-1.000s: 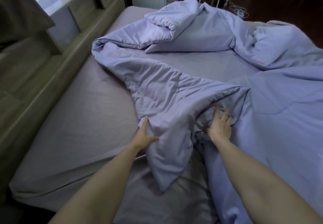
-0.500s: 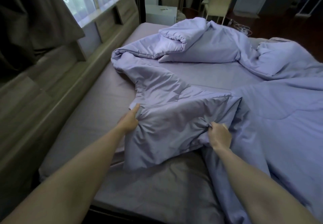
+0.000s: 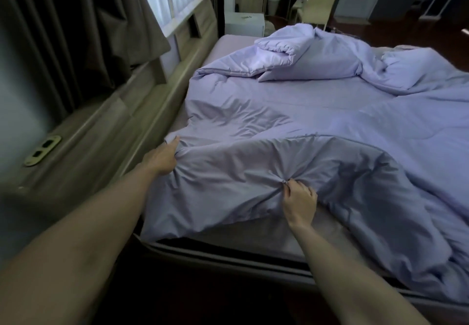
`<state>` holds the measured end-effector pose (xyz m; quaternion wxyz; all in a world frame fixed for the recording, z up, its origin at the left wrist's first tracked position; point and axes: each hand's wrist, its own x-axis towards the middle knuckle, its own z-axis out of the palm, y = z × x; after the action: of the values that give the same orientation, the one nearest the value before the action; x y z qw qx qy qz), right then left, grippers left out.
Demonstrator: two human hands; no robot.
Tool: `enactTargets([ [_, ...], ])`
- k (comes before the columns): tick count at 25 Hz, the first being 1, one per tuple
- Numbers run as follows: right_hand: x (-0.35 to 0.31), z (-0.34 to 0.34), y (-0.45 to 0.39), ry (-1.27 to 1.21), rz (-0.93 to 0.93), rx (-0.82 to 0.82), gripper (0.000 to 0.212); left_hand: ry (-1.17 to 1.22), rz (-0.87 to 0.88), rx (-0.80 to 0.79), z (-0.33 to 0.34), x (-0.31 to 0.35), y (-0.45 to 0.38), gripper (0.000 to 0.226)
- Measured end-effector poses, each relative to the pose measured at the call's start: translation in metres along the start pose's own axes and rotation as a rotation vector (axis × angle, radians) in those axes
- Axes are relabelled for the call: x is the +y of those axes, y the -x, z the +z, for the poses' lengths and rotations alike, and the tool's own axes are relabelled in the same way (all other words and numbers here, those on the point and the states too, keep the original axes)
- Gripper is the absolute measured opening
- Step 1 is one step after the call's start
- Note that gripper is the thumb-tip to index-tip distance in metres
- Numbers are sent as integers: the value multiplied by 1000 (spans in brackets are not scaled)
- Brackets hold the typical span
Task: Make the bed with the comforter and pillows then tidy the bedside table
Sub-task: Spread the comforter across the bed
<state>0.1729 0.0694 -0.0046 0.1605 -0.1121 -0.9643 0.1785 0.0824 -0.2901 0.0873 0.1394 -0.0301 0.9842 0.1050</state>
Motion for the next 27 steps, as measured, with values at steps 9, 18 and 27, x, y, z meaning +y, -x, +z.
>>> enactTargets([
  [9,-129,29,158,-118,46,-369,33,-136,-66,17,-13,-169,78,64],
  [18,-129,40,203,85,-20,-735,34,-263,-150,-16,24,-169,103,55],
  [27,-140,41,122,170,-220,-726,59,-222,-85,-314,68,-131,117,72],
])
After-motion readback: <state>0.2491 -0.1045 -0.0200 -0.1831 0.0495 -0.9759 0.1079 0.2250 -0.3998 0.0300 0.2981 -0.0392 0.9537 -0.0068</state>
